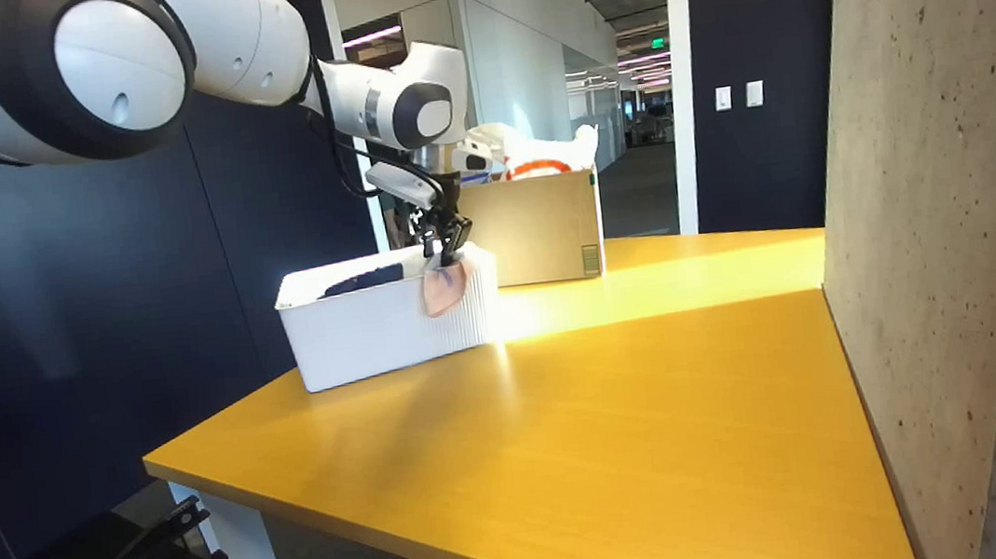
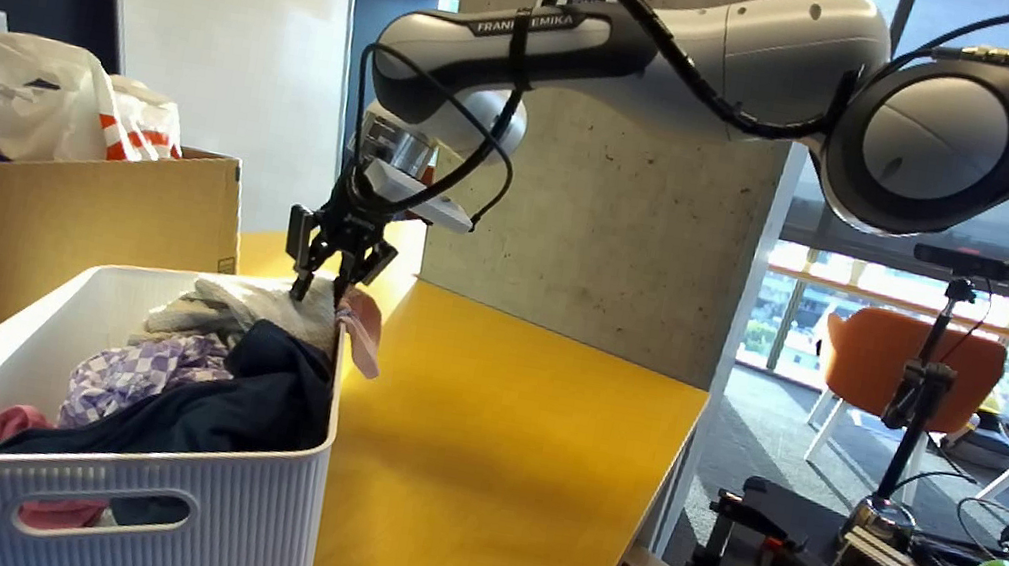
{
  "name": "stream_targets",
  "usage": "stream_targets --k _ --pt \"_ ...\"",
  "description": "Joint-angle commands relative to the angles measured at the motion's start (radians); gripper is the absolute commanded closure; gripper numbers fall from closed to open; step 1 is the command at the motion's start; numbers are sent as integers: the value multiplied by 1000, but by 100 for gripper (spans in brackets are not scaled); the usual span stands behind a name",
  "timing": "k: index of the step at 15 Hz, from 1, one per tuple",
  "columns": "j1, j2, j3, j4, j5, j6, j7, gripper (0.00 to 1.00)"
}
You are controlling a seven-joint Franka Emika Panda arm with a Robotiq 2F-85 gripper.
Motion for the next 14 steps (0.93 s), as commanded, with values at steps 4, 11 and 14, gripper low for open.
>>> stream_targets --k 4,11,14 --pt "2 31 3 58 -5 -31 -7 100" --pt "12 -127 -16 -16 -21 2 -6 99" --pt "1 -235 -38 -72 -32 20 -2 99"
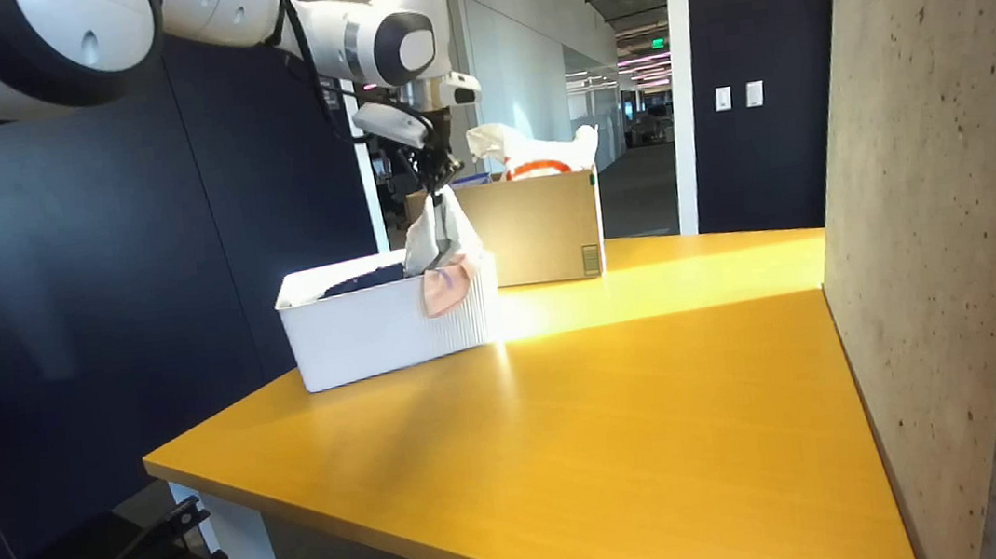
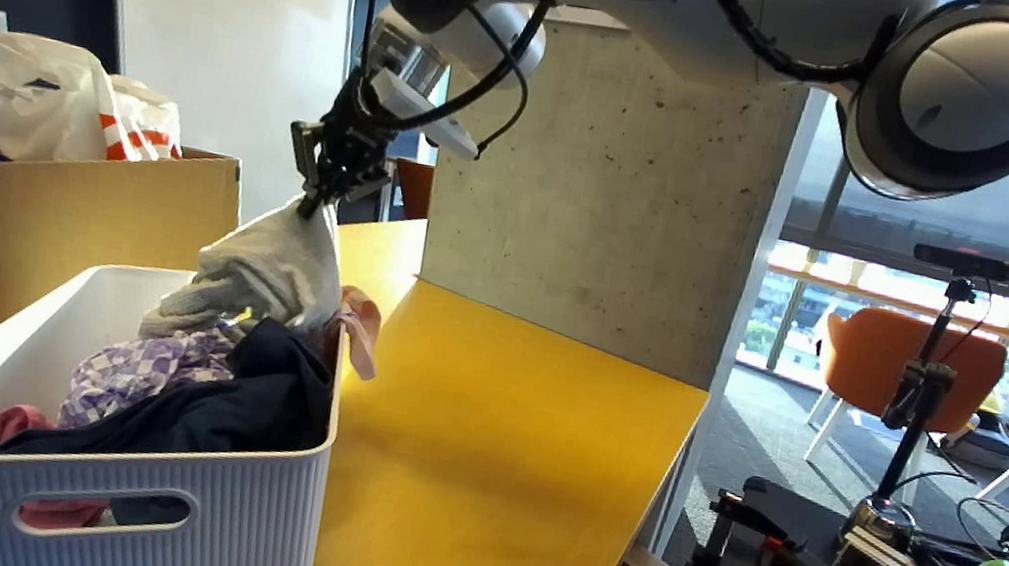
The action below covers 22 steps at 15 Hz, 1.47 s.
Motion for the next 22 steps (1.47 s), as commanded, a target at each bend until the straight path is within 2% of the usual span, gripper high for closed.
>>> stream_targets --k 1,9,14,18,21,22 --pt "-13 -161 -33 -119 -21 29 2 99" --pt "-54 -472 -133 -458 -18 165 24 99" --pt "-96 -631 -175 -713 -5 4 68 99" --pt "-165 -723 -176 -932 19 -131 15 99" --pt "-204 -731 -207 -1071 8 -202 1 99" --pt "-214 -690 -217 -1072 2 -225 6 99"
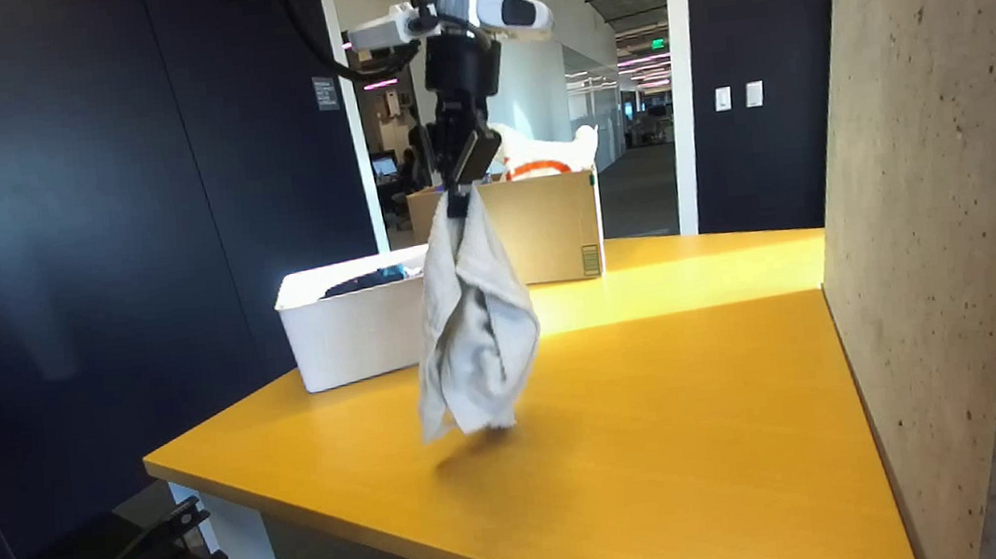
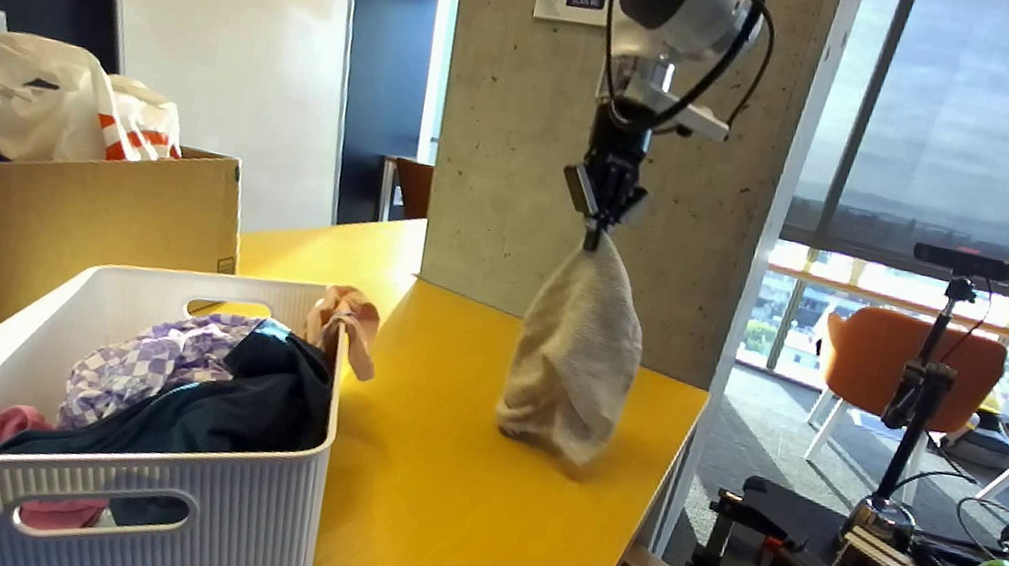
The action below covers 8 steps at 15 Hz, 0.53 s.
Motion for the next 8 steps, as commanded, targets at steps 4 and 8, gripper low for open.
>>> stream_targets --k 4,8 --pt "-44 169 -34 -52 -5 -135 -10 99" --pt "-32 291 -27 53 -23 -66 -10 99"
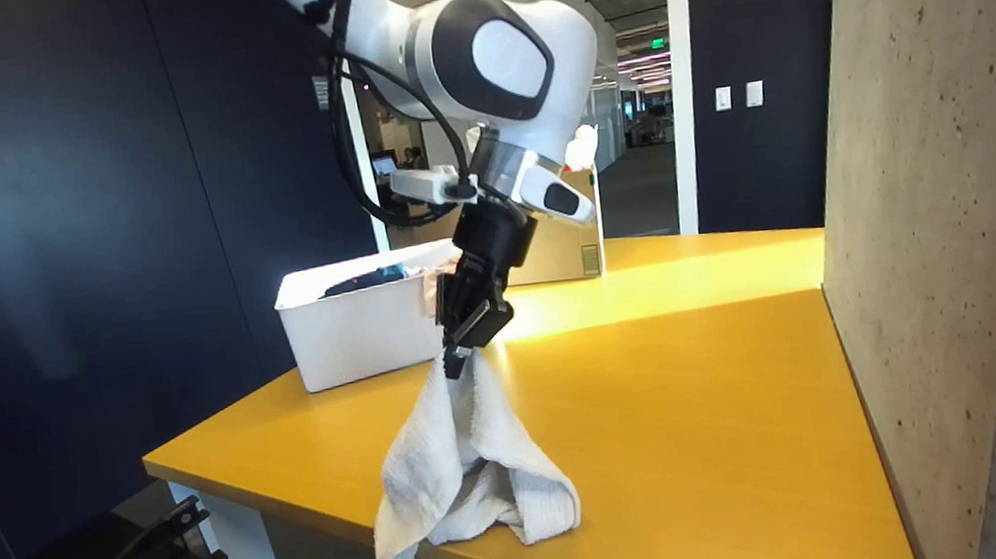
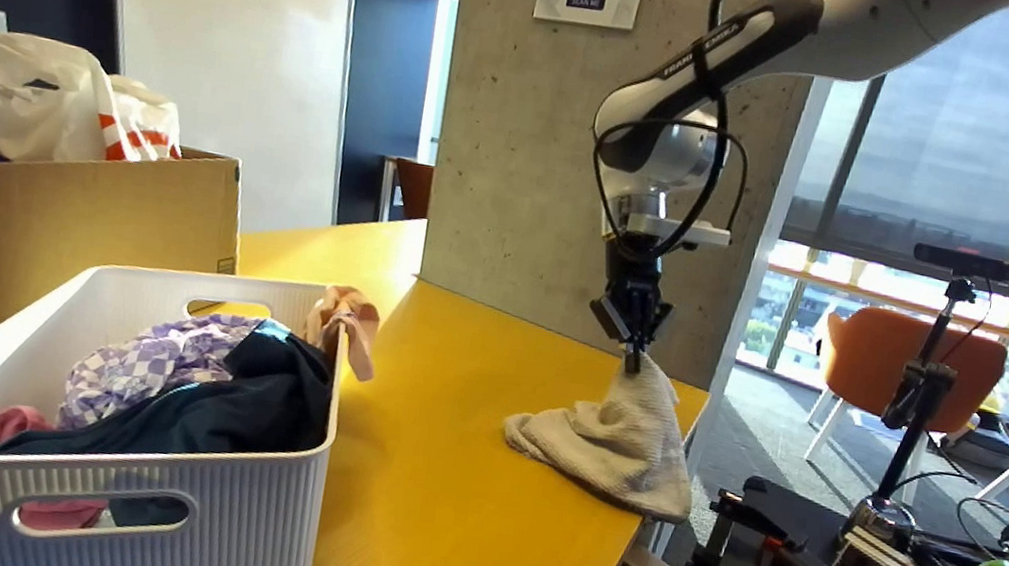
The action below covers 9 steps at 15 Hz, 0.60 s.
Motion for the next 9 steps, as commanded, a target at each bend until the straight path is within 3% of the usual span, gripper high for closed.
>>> stream_targets --k 1,9 --pt "15 94 5 138 -25 35 -1 99" --pt "27 253 20 429 -72 166 -16 99"
